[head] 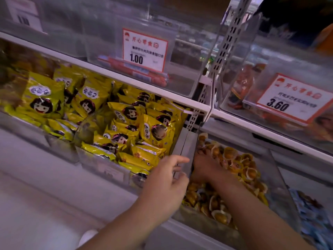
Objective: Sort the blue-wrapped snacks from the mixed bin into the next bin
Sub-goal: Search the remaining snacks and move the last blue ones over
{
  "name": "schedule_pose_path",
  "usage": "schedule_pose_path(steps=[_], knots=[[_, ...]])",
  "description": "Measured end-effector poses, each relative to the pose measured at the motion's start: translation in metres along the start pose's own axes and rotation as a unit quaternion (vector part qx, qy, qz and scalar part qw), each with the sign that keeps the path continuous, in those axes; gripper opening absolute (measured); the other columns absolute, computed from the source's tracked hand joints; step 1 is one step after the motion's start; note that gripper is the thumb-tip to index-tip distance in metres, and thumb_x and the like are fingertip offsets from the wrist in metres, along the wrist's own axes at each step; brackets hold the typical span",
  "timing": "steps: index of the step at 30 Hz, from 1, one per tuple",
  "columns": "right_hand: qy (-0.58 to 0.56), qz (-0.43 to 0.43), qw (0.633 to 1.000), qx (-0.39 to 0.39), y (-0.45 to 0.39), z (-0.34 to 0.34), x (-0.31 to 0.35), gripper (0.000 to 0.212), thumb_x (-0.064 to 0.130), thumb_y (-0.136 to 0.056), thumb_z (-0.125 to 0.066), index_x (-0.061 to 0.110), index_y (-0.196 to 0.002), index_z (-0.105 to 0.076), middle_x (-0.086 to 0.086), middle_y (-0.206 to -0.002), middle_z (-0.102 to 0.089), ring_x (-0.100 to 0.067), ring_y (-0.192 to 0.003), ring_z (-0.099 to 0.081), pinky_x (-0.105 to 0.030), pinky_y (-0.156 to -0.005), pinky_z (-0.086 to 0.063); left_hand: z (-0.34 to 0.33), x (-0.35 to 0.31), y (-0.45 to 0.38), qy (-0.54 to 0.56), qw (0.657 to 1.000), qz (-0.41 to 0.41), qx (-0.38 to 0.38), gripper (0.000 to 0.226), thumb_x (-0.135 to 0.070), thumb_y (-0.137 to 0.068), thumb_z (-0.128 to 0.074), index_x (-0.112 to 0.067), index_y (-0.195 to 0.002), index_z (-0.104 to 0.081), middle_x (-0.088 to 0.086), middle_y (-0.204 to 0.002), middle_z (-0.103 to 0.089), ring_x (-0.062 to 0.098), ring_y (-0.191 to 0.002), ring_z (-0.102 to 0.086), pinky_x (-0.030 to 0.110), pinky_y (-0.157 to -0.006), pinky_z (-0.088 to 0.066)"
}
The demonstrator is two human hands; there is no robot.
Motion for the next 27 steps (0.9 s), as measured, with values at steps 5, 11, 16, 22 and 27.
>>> schedule_pose_path(steps=[5,11,16,22,27], knots=[[0.008,0.028,0.999,0.034,0.007,0.002,0.010,0.070,0.059,-0.073,-0.072,0.026,-0.133,-0.056,-0.004,-0.132,-0.061,-0.026,-0.116,-0.059,-0.042,-0.096,-0.053,0.008,-0.001,0.014,-0.023,1.000,-0.008,-0.008,0.036,-0.018,-0.094,-0.054,-0.052,-0.103,-0.054,-0.022,-0.119,-0.056,-0.013,-0.111,-0.051,0.020,-0.091,-0.049],[-0.126,0.101,0.987,0.014,0.032,0.001,0.003,0.050,0.049,-0.067,-0.077,0.022,-0.108,-0.067,0.006,-0.101,-0.067,-0.019,-0.097,-0.065,-0.032,-0.073,-0.052,0.011,0.002,0.029,0.011,1.000,0.016,-0.023,0.031,-0.019,-0.089,-0.055,-0.048,-0.096,-0.066,-0.019,-0.108,-0.064,-0.007,-0.102,-0.059,0.023,-0.085,-0.050],[-0.429,0.115,0.895,-0.038,0.058,0.020,-0.013,0.031,0.010,-0.079,-0.080,-0.012,-0.086,-0.060,0.004,-0.072,-0.070,-0.004,-0.070,-0.068,-0.019,-0.062,-0.050,0.011,-0.002,0.052,0.077,0.993,0.060,-0.067,0.029,-0.026,-0.081,-0.055,-0.046,-0.091,-0.073,-0.010,-0.091,-0.074,0.022,-0.089,-0.070,0.048,-0.079,-0.058],[-0.698,0.019,0.709,-0.100,0.107,0.024,-0.067,0.019,0.016,-0.078,-0.082,0.010,-0.096,-0.077,-0.008,-0.097,-0.077,-0.022,-0.092,-0.073,-0.032,-0.081,-0.059,-0.040,-0.033,0.047,0.128,0.991,0.029,-0.009,0.028,-0.027,-0.082,-0.052,-0.040,-0.093,-0.074,-0.010,-0.096,-0.075,0.007,-0.089,-0.072,0.026,-0.075,-0.058],[-0.843,-0.108,0.523,-0.062,0.133,0.001,-0.095,0.046,0.021,-0.075,-0.079,-0.001,-0.114,-0.070,-0.029,-0.111,-0.070,-0.043,-0.100,-0.069,-0.054,-0.090,-0.057,-0.110,-0.017,0.009,0.137,0.984,0.103,0.046,0.031,-0.020,-0.094,-0.064,-0.039,-0.118,-0.058,-0.017,-0.106,-0.066,-0.006,-0.087,-0.066,0.032,-0.086,-0.056]])
Point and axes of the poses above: each hand's wrist, its own y-axis away from the middle knuckle, its own z-axis out of the back of the hand, x = y × z, the point moved 7 cm from there along -y, towards the middle knuckle
